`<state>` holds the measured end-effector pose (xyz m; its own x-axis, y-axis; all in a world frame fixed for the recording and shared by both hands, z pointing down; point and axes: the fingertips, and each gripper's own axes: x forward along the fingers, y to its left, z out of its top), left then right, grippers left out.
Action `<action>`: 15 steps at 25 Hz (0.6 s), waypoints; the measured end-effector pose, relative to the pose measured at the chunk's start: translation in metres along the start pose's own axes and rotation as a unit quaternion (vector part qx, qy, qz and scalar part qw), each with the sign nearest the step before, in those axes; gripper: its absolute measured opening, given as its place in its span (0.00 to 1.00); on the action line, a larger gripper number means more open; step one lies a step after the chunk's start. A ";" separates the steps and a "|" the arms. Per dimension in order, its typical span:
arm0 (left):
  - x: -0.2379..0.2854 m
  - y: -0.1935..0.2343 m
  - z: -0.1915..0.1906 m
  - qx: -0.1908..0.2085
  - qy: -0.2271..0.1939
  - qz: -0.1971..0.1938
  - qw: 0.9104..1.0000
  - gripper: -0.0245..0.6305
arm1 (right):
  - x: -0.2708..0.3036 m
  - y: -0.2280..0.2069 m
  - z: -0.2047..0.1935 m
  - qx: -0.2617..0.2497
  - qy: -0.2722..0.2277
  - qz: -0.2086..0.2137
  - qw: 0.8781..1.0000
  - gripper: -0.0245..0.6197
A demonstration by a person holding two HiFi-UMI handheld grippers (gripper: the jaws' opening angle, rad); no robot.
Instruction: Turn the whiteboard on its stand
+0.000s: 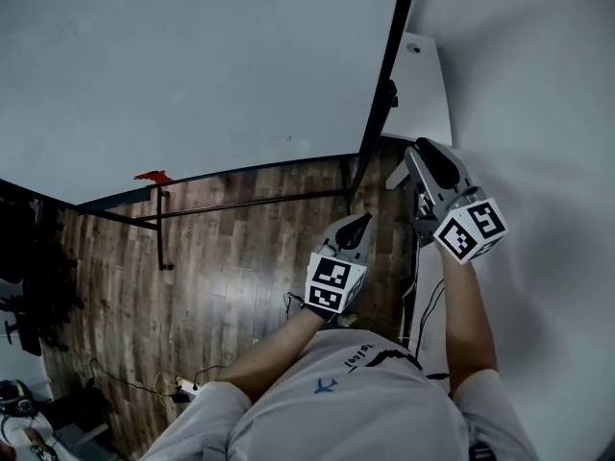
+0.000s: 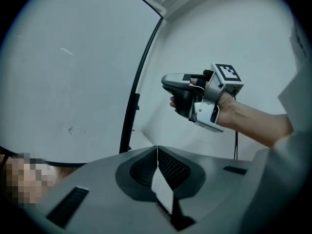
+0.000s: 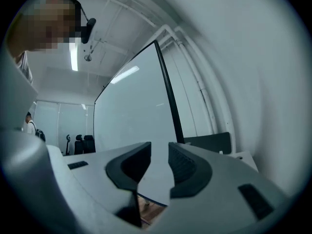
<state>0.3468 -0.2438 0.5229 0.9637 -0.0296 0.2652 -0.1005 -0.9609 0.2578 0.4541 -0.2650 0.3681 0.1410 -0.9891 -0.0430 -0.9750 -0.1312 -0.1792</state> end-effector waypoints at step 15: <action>0.047 0.066 0.040 0.015 0.001 0.015 1.000 0.06 | 0.123 -0.073 -0.029 -0.044 0.081 0.146 0.985 0.40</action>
<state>0.3952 -0.3195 0.5149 0.9600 -0.0587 0.2736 -0.1224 -0.9673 0.2220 0.5374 -0.3794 0.4046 -0.1694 -0.9824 0.0785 -0.9821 0.1616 -0.0964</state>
